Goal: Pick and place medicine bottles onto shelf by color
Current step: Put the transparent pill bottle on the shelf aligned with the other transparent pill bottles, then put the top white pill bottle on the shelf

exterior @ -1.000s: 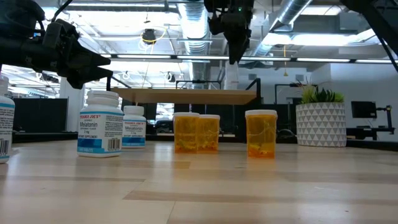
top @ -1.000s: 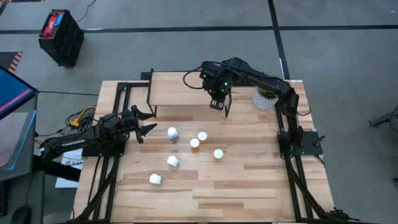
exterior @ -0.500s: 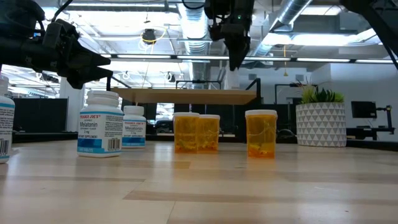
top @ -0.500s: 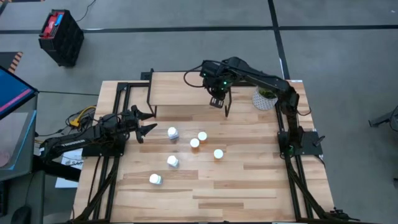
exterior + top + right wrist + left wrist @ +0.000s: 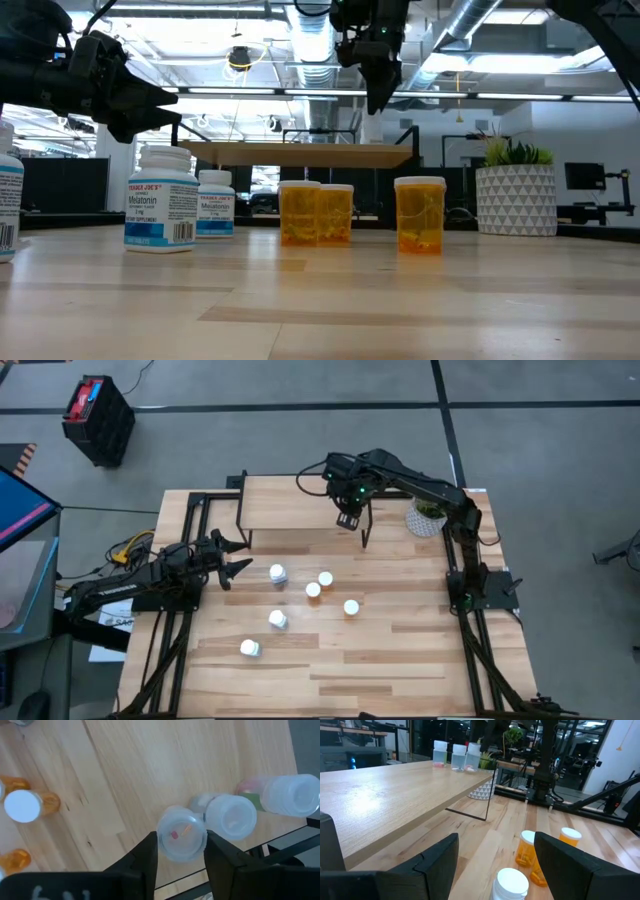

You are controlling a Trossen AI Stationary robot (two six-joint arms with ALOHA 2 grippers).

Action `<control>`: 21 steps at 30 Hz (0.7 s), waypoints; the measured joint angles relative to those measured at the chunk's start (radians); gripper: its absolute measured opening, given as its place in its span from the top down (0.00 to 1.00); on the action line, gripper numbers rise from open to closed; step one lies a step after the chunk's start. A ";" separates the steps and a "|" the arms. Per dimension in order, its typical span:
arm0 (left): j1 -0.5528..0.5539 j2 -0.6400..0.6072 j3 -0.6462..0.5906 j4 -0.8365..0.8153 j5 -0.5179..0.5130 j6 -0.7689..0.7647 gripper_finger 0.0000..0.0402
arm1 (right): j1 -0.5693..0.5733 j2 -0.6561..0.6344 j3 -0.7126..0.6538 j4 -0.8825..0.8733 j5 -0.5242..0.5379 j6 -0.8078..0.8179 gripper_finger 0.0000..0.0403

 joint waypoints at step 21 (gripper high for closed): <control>0.000 0.000 0.000 0.000 0.000 -0.004 0.38 | -0.005 0.001 0.034 -0.060 0.003 0.038 0.43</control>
